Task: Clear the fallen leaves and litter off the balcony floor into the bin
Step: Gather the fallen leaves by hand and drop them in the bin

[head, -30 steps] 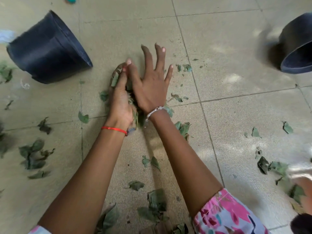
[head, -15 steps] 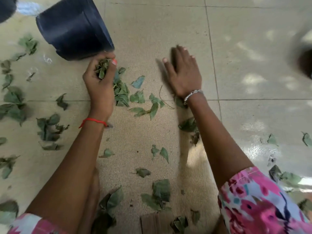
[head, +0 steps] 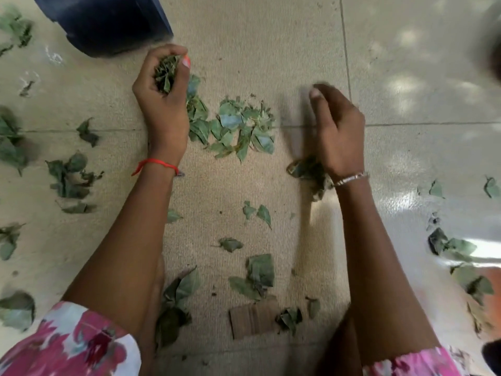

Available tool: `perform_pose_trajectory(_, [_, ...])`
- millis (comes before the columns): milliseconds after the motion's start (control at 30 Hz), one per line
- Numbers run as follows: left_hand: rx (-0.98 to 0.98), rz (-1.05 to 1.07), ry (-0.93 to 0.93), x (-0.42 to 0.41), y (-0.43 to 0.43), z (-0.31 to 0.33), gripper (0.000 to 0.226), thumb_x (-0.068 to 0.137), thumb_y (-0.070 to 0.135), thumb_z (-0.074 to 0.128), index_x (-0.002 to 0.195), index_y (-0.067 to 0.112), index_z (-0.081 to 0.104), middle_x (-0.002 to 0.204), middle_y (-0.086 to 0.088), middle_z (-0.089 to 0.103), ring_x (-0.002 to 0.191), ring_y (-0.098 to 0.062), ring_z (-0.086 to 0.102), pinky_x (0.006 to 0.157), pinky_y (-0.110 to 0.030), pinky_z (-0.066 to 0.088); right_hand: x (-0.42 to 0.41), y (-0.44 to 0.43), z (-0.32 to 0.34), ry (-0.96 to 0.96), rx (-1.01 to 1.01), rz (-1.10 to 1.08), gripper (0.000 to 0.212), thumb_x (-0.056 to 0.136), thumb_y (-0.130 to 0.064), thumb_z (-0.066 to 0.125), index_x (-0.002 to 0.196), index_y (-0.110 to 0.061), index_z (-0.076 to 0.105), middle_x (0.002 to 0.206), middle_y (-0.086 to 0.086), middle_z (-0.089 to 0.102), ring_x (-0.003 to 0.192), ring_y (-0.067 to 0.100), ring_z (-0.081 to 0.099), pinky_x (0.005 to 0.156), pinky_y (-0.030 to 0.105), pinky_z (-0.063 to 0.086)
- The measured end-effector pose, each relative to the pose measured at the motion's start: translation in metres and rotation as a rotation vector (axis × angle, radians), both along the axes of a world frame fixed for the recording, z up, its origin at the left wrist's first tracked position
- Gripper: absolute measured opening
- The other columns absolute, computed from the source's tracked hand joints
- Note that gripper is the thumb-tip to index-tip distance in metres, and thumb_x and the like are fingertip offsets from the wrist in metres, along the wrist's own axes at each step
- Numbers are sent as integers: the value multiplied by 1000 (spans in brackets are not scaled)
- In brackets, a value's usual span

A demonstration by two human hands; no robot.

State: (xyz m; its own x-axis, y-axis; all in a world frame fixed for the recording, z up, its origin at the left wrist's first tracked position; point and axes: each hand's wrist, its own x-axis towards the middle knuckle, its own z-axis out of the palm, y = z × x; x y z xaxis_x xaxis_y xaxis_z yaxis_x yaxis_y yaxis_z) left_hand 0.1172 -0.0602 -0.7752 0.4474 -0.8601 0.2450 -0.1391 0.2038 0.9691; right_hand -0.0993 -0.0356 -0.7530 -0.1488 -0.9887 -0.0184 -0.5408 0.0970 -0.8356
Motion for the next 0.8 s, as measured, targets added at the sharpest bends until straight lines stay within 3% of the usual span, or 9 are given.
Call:
perform_pose_trajectory(67, [-8, 8, 1, -2, -1, 0, 14, 87, 4, 57, 92, 17, 59, 90, 1, 61, 89, 4, 58, 85, -19, 46, -3, 19, -12, 214, 61, -5, 64, 91, -53, 36, 139, -11, 38, 146, 5, 39, 128, 12, 40, 106, 29, 35])
perform_pose_trajectory(100, [-8, 16, 5, -2, 0, 0, 14, 87, 4, 58, 92, 17, 59, 90, 1, 61, 89, 3, 58, 85, -20, 46, 4, 28, -16, 346, 81, 21, 74, 89, -59, 30, 144, -10, 28, 153, 6, 26, 139, 16, 26, 115, 37, 23])
perform_pose_trajectory(200, [1, 27, 12, -2, 0, -1, 13, 87, 4, 59, 92, 16, 60, 90, 1, 62, 90, 1, 59, 85, -22, 46, 39, 40, -21, 520, 83, 102, 92, 82, -72, 18, 149, -9, 10, 157, 6, 6, 145, 16, 2, 118, 33, -4])
perform_pose_trajectory(300, [16, 32, 9, -2, 0, 0, 12, 86, 5, 59, 91, 16, 60, 91, 2, 63, 90, 0, 59, 86, -22, 47, 70, 38, -24, 536, 22, 176, 94, 84, -72, 29, 148, -7, 7, 157, 9, 6, 145, 19, 2, 117, 34, -4])
perform_pose_trajectory(400, [25, 23, -10, -3, 1, 0, 9, 87, 6, 57, 92, 14, 60, 90, 4, 62, 90, 4, 58, 86, -19, 45, 85, 19, -26, 558, -75, 301, 101, 77, -75, 42, 147, -6, 17, 155, 12, 17, 144, 23, 12, 118, 38, 4])
perform_pose_trajectory(500, [29, 4, -40, -2, 2, 1, 9, 89, 6, 56, 95, 10, 59, 90, 5, 60, 90, 5, 57, 86, -16, 43, 93, 3, -32, 580, -166, 457, 84, 80, -67, 49, 142, -12, 34, 150, 12, 30, 142, 26, 21, 117, 38, 10])
perform_pose_trajectory(600, [34, -2, -51, -3, 1, 0, 10, 89, 4, 55, 96, 10, 59, 90, 5, 60, 89, 6, 56, 85, -15, 43, 99, -1, -35, 457, -314, 481, 50, 85, -38, 62, 122, -6, 55, 132, 16, 51, 129, 30, 43, 108, 35, 30])
perform_pose_trajectory(700, [40, 15, -46, -4, 1, 0, 10, 88, 3, 55, 97, 8, 60, 89, 6, 60, 88, 6, 56, 84, -15, 43, 105, 0, -37, 352, -396, 500, 27, 83, -13, 65, 106, 0, 60, 113, 16, 58, 112, 28, 56, 92, 27, 42])
perform_pose_trajectory(800, [18, 65, -1, -11, 2, -1, 11, 88, 2, 55, 96, 8, 60, 88, 5, 60, 87, 5, 57, 84, -17, 44, 105, 1, -34, 236, -344, 501, 21, 82, 5, 57, 103, 3, 59, 110, 17, 58, 99, 27, 59, 78, 24, 44])
